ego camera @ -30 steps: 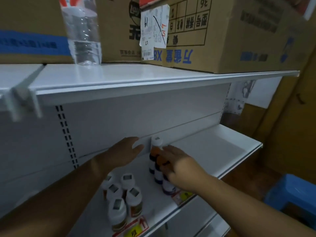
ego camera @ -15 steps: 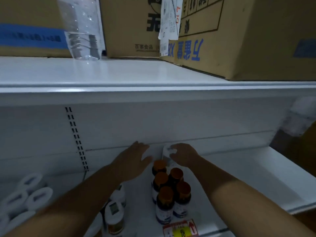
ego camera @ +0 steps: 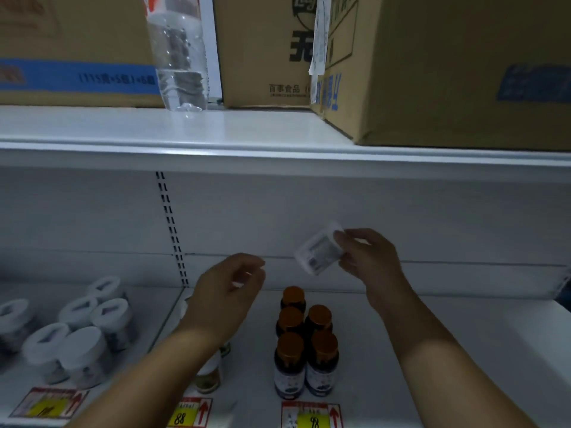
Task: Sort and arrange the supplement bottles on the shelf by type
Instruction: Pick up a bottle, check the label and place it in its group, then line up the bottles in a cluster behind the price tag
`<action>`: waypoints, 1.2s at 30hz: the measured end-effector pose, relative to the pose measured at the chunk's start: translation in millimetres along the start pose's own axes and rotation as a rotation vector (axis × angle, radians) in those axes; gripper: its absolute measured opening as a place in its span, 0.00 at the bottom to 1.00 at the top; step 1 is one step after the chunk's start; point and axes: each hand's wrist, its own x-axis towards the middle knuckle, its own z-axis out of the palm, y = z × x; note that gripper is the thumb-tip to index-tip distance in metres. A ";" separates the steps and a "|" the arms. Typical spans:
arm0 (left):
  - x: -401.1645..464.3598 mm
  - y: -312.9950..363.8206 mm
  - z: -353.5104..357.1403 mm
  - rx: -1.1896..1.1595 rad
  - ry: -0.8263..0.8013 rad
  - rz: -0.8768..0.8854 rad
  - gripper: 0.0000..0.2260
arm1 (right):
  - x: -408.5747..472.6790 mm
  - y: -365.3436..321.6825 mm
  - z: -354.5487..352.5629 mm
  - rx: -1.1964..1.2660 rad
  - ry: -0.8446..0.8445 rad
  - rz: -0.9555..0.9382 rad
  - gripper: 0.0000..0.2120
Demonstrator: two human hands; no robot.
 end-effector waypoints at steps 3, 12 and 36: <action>-22.9 2.5 -4.9 -0.399 -0.139 -0.323 0.13 | -48.4 -6.4 23.9 0.088 -0.248 0.015 0.02; -91.9 -36.1 -60.4 -1.050 -0.149 -0.511 0.21 | -131.9 21.1 89.2 0.350 -0.450 0.120 0.14; -132.6 -106.8 -198.6 -0.686 0.173 -0.258 0.27 | -199.1 44.7 260.1 0.206 -0.474 0.115 0.13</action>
